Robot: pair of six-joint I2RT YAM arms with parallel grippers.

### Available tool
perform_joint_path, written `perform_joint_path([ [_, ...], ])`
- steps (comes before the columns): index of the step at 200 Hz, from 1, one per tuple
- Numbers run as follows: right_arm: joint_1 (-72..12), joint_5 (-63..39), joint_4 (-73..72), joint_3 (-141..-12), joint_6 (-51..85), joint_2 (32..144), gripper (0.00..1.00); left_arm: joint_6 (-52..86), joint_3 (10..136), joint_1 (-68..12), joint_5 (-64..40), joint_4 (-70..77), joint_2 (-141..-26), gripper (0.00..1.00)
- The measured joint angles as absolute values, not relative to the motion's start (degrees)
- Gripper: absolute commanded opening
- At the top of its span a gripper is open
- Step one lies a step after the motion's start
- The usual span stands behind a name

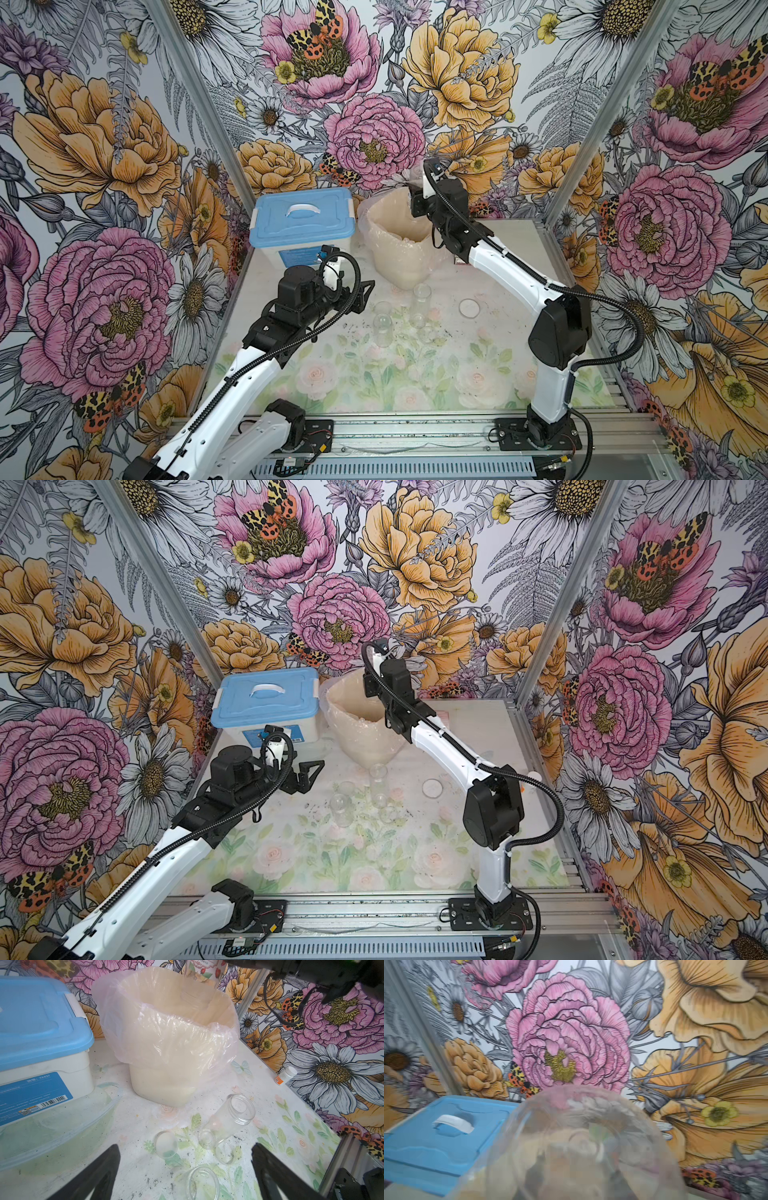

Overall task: Empty the moldy dried flower tea in the jars
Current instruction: Pour the moldy dried flower tea into the trash bin.

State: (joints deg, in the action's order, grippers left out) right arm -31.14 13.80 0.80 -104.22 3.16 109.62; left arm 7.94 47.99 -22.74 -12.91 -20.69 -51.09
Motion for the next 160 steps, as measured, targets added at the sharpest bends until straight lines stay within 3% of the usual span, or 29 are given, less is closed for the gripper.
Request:
perform_joint_path([
  [26,-33.2,18.0,1.2,-104.4,-1.6,109.6,0.21,8.0,48.0,-22.7,-12.9,-20.7,-51.1,0.99],
  [61,-31.4,10.1,1.1,-104.1,8.6,109.5,0.21,8.0,48.0,-22.6,-12.9,-20.7,-51.1,0.99],
  [100,-32.7,17.0,1.7,-104.2,0.7,109.5,0.23,8.0,48.0,-22.6,-13.0,-20.7,-51.2,0.99],
  [134,-30.6,8.1,2.0,-103.9,11.7,109.4,0.19,8.0,48.0,-22.3,-13.1,-20.7,-51.3,0.99],
  [160,-30.1,13.2,2.6,-104.1,5.4,109.4,0.21,8.0,48.0,-22.3,-13.1,-20.7,-51.4,0.99],
])
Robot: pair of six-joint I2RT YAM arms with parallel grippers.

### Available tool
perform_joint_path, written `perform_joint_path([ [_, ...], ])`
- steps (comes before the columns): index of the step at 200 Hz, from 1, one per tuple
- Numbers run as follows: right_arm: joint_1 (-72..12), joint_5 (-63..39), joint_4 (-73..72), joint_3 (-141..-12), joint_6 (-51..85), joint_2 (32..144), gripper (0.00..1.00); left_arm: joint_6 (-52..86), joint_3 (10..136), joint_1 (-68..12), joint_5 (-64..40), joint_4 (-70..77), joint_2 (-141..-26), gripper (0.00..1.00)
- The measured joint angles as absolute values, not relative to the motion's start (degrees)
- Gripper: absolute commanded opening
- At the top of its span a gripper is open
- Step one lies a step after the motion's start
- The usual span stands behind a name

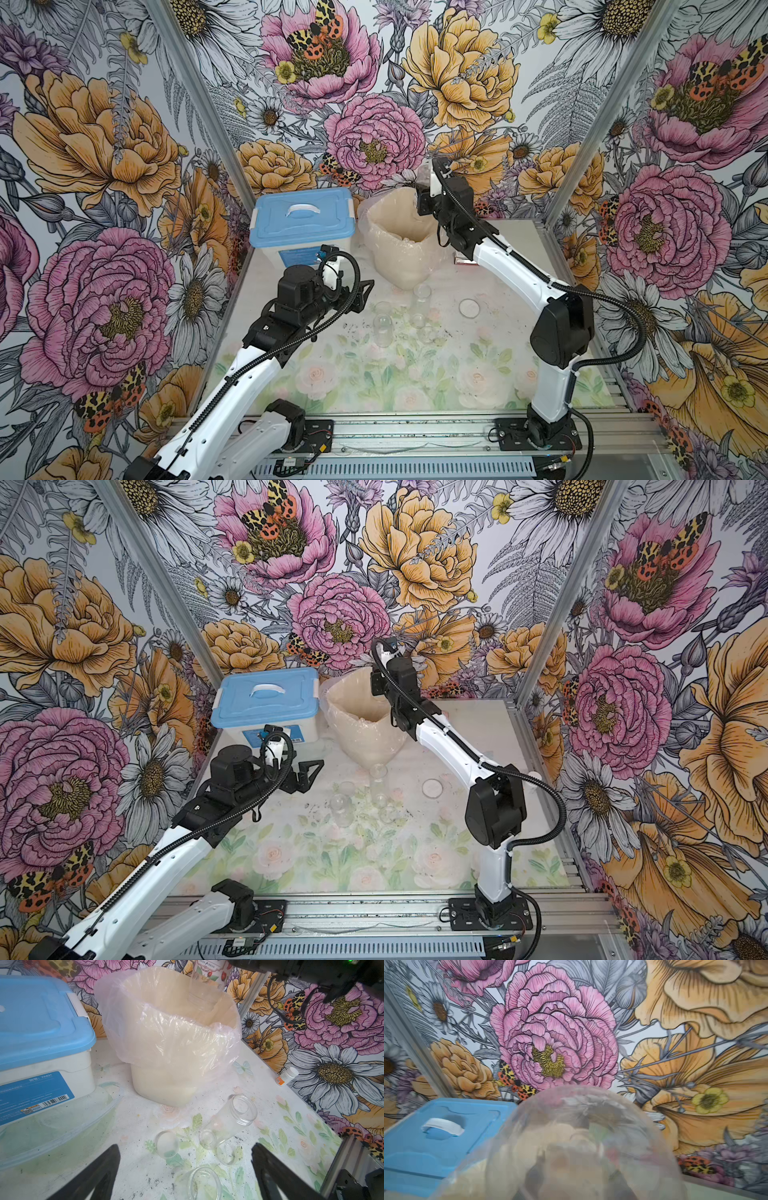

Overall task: Empty the moldy dried flower tea in the jars
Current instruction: Pour the moldy dried flower tea into the trash bin, then place the jar at the center of the board.

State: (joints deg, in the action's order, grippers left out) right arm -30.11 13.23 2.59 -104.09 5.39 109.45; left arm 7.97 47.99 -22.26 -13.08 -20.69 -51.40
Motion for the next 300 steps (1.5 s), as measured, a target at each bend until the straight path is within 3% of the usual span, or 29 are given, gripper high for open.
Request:
perform_joint_path([
  [20,-32.1,14.3,3.0,-104.2,4.1,109.4,0.2,8.0,48.0,-22.3,-13.1,-20.7,-51.5,0.99],
  [53,-30.5,6.8,3.0,-104.2,12.5,109.4,0.2,8.0,48.0,-22.3,-13.1,-20.7,-51.5,0.99],
  [94,-32.0,13.8,3.3,-104.2,4.0,109.4,0.22,8.0,48.0,-22.3,-13.1,-20.7,-51.5,0.99],
  [128,-30.2,6.8,3.4,-104.2,12.8,109.4,0.19,8.0,48.0,-22.3,-13.1,-20.7,-51.5,0.99],
  [167,-30.0,10.7,3.5,-104.2,9.4,109.4,0.2,8.0,48.0,-22.3,-13.1,-20.7,-51.5,0.99],
  [216,-28.2,6.9,3.6,-104.0,19.3,106.3,0.19,9.2,47.4,-22.2,-13.2,-18.9,-51.4,0.99],
  [300,-24.3,3.0,-7.6,-91.7,42.4,87.8,0.2,44.8,50.8,-20.8,-21.9,4.0,-56.9,0.99],
])
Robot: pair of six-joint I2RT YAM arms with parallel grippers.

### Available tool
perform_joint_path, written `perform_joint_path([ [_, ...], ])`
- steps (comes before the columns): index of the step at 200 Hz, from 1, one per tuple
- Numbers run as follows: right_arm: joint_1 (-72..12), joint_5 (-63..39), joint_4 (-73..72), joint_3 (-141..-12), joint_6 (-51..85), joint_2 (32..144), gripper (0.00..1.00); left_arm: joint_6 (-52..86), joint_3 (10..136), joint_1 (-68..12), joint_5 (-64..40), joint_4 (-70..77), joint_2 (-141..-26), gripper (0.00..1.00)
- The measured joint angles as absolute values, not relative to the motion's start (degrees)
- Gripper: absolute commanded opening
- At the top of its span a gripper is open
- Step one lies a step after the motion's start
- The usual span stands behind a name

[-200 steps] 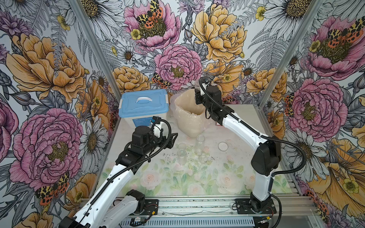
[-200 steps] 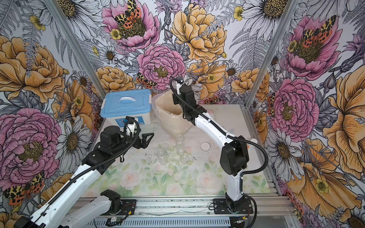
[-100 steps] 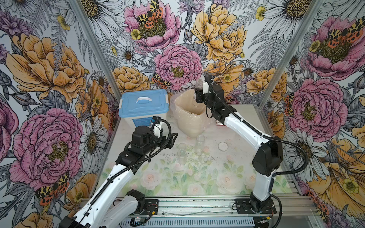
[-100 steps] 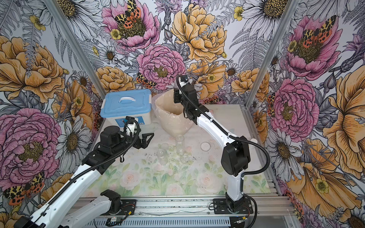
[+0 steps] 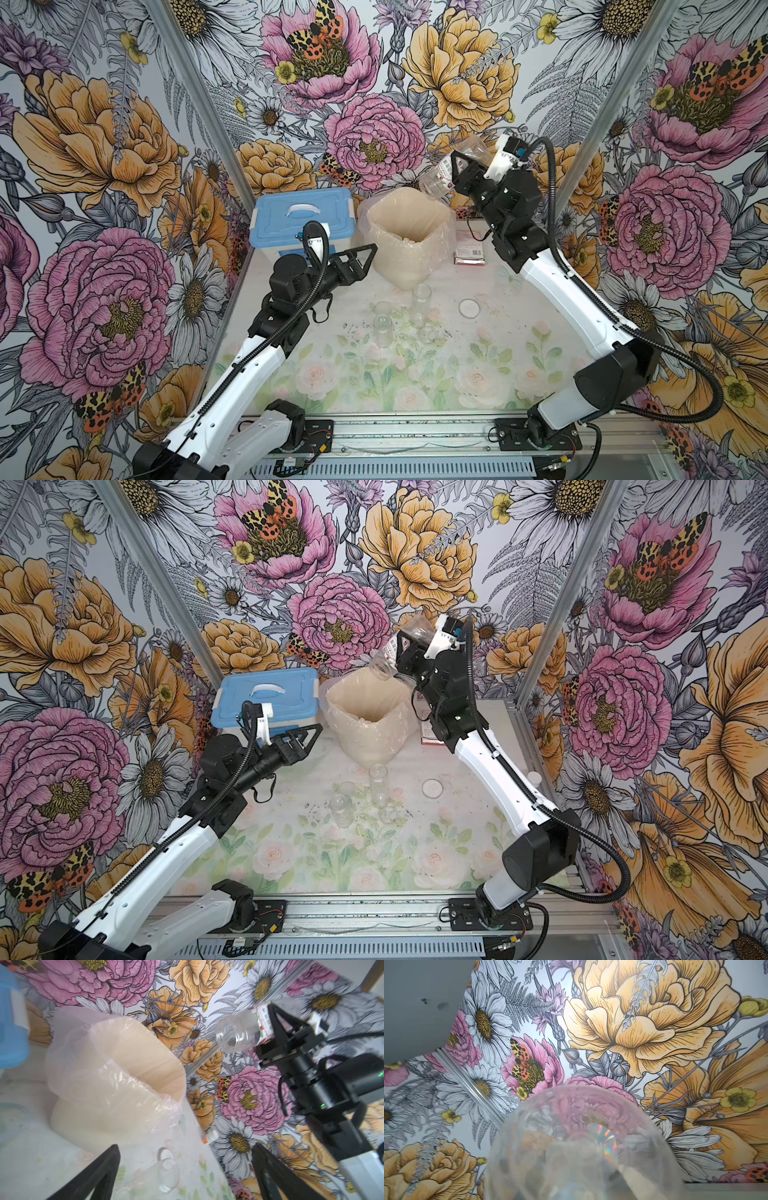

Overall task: Empty the moldy dried flower tea in the jars
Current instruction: Place the jar at the center of the board.

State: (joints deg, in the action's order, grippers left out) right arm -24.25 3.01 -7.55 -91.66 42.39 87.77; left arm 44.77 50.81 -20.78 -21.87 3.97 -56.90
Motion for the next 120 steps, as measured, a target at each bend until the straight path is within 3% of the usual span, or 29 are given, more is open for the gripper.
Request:
perform_joint_path([
  [55,-22.4,1.8,-15.8,-74.8,59.4,79.5,0.2,61.6,56.4,-24.7,-25.1,16.1,-66.1,0.99],
  [120,-22.3,-2.7,-25.5,-62.7,75.8,78.5,0.19,64.6,63.2,-30.6,-24.9,16.4,-74.9,0.99],
])
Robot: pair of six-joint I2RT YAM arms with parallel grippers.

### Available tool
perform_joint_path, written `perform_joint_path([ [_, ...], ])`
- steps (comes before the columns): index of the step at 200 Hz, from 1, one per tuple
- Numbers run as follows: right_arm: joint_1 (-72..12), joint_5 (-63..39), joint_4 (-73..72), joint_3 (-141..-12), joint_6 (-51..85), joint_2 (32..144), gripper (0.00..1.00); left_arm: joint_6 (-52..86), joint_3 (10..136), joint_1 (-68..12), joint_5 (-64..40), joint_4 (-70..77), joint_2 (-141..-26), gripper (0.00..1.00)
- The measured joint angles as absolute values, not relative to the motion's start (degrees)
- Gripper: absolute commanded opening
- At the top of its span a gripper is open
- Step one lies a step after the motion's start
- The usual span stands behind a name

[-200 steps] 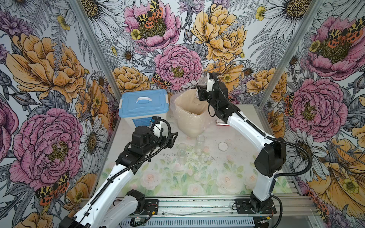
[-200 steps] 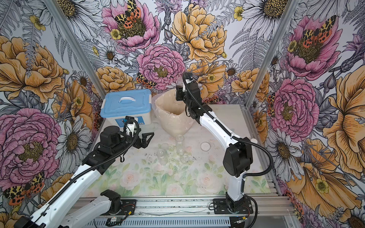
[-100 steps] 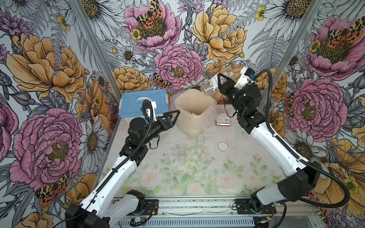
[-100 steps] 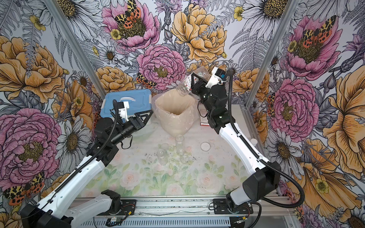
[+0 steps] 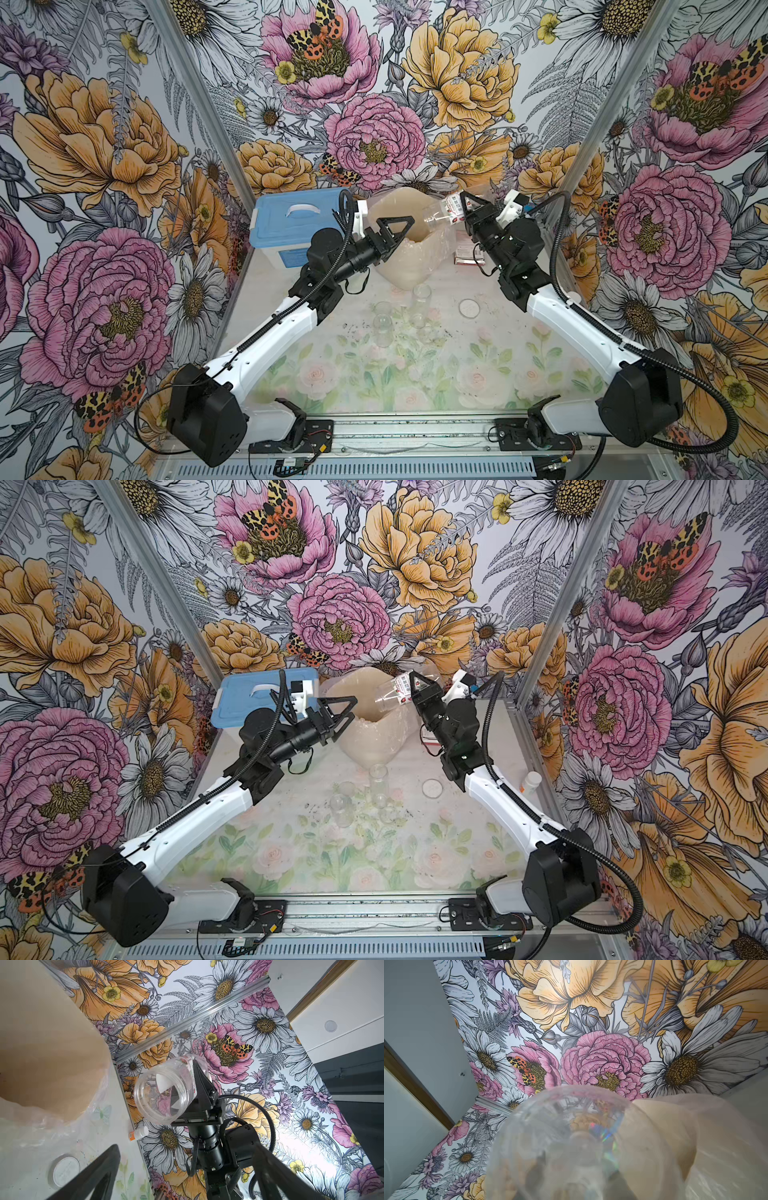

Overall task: Empty the moldy dried flower tea in the jars
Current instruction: Place the jar at the center of the board.

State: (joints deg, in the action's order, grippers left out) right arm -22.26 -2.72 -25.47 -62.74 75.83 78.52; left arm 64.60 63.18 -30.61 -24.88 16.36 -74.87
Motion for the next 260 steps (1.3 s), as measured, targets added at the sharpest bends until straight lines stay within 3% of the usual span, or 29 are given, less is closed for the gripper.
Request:
perform_joint_path([
  [204,-23.9,-5.7,-33.8,-58.9,83.6,78.2,0.19,67.2,72.8,-32.6,-23.9,9.5,-84.3,0.99],
  [260,-24.7,-5.7,-34.3,-58.7,84.2,79.1,0.19,67.6,73.0,-33.2,-24.4,9.8,-84.9,0.84],
])
